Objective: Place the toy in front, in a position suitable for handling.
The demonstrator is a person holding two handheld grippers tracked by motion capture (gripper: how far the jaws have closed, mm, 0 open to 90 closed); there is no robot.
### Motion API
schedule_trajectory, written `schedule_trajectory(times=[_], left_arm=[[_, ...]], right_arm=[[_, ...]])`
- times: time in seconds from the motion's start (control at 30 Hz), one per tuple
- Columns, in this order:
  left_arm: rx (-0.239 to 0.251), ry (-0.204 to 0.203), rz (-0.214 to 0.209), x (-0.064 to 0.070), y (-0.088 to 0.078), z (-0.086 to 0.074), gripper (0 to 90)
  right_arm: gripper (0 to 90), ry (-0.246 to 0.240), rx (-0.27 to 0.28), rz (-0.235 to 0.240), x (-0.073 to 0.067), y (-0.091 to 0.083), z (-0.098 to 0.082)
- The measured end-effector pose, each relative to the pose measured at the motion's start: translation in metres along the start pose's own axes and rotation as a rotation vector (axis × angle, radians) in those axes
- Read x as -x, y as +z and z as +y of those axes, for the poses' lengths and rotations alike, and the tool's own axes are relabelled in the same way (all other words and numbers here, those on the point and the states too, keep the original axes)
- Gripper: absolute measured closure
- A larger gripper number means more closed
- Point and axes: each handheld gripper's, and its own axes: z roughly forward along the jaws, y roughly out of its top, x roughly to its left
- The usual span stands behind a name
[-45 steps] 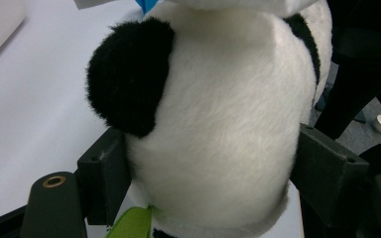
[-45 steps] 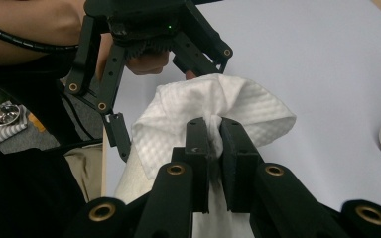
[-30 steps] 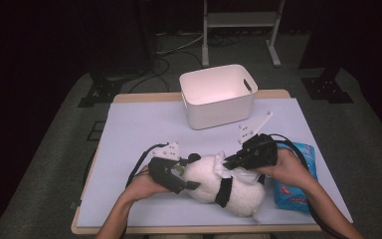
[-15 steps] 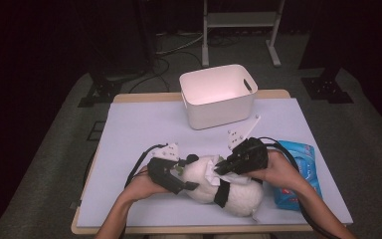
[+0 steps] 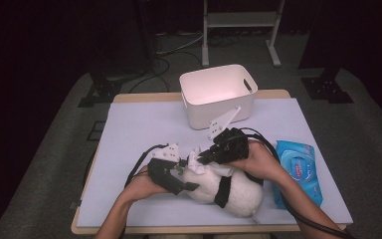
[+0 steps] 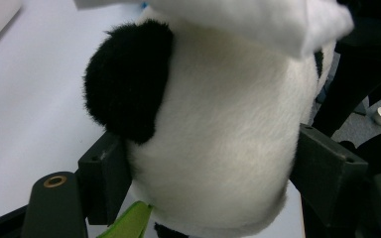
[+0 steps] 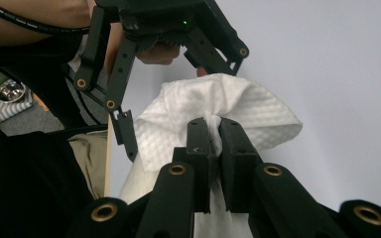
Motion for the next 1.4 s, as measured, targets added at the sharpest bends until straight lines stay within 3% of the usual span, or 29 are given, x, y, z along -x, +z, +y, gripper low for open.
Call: schedule_trajectory(times=[0.23,0.43,0.63,0.8,1.1,1.3,1.4], left_arm=[[-0.009,-0.013,-0.007,-0.002,-0.001,-0.003,23.6],[-0.015,-0.015,-0.008,-0.002,-0.002,-0.005,23.6],[-0.012,-0.016,-0.010,-0.001,-0.002,-0.005,23.7],[-0.008,-0.016,-0.011,-0.002,-0.002,-0.005,23.9],[0.000,-0.024,-0.004,-0.005,-0.003,-0.007,25.3],[0.012,0.007,0.002,0.000,-0.003,-0.001,26.0],[0.034,0.003,0.005,0.000,-0.003,0.001,27.1]], right_arm=[[83.0,0.009,-0.034,0.000,-0.005,-0.014,-0.014],[83.0,0.062,-0.065,-0.037,-0.012,-0.044,-0.051],[82.9,0.130,-0.018,-0.072,-0.017,-0.076,-0.088],[82.8,0.178,0.015,-0.065,-0.018,-0.084,-0.108],[82.9,0.195,0.059,-0.043,-0.012,-0.073,-0.104],[82.8,0.145,0.049,-0.026,-0.008,-0.054,-0.081],[82.7,0.115,0.040,-0.017,-0.007,-0.042,-0.069]])
